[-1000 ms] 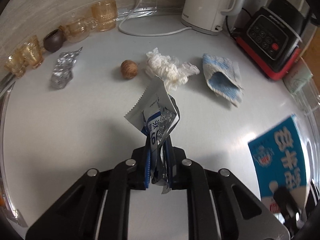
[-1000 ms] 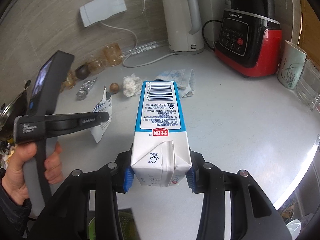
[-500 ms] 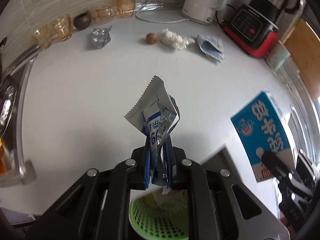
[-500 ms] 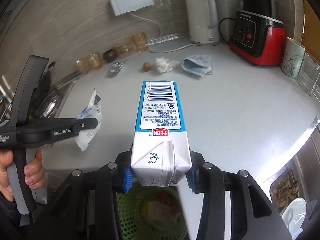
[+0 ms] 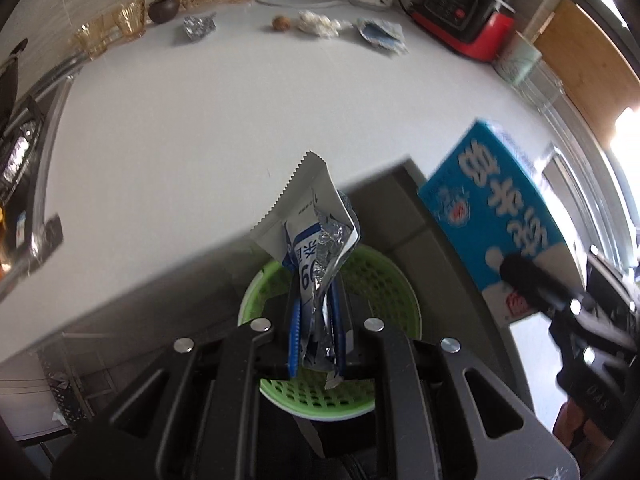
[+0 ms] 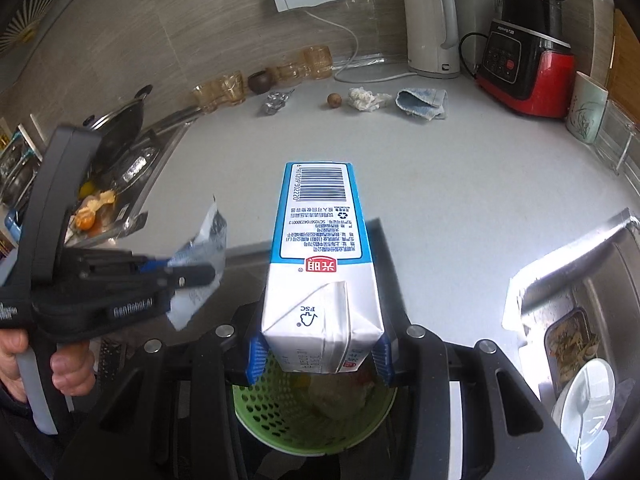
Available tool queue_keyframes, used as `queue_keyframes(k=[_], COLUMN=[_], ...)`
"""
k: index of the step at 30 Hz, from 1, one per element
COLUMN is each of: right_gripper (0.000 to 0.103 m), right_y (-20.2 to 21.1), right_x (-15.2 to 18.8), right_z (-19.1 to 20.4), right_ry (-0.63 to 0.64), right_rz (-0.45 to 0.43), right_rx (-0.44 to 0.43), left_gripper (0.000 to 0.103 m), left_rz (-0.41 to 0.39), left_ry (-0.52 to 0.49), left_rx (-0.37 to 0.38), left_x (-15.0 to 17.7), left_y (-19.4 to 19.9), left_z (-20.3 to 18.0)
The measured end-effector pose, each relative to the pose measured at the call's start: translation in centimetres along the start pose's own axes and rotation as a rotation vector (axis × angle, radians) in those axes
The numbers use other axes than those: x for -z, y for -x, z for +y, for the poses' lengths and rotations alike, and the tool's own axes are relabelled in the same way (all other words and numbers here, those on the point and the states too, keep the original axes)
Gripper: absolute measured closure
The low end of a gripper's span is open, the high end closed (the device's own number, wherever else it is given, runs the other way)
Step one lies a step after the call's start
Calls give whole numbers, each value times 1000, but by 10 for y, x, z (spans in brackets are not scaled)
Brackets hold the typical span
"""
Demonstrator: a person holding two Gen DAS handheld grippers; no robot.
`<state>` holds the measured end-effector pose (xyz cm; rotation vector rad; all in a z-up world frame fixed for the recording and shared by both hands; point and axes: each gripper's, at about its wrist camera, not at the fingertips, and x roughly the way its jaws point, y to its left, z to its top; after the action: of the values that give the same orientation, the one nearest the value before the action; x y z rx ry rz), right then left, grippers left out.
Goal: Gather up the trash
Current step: 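Carry pouch and milk carton over the green basket and release both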
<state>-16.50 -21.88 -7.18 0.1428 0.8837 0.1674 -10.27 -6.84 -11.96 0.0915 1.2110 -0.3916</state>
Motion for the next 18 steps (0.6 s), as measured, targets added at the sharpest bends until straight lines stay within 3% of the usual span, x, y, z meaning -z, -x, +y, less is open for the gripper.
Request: queue_keyframes(k=[11,18], right_gripper=[61,61], right_y=[10,9], right_x=[23,28], right_z=[-1,-2], right_ry=[-9,-9], right_rz=[10,21], right_rx=[0,7], left_gripper=[87,50], left_rz=[174,215], left_ry=[6,30], left_rx=[103,118], left_x=[50,61], left_y=[-42,-55], left_z=[-11,-6])
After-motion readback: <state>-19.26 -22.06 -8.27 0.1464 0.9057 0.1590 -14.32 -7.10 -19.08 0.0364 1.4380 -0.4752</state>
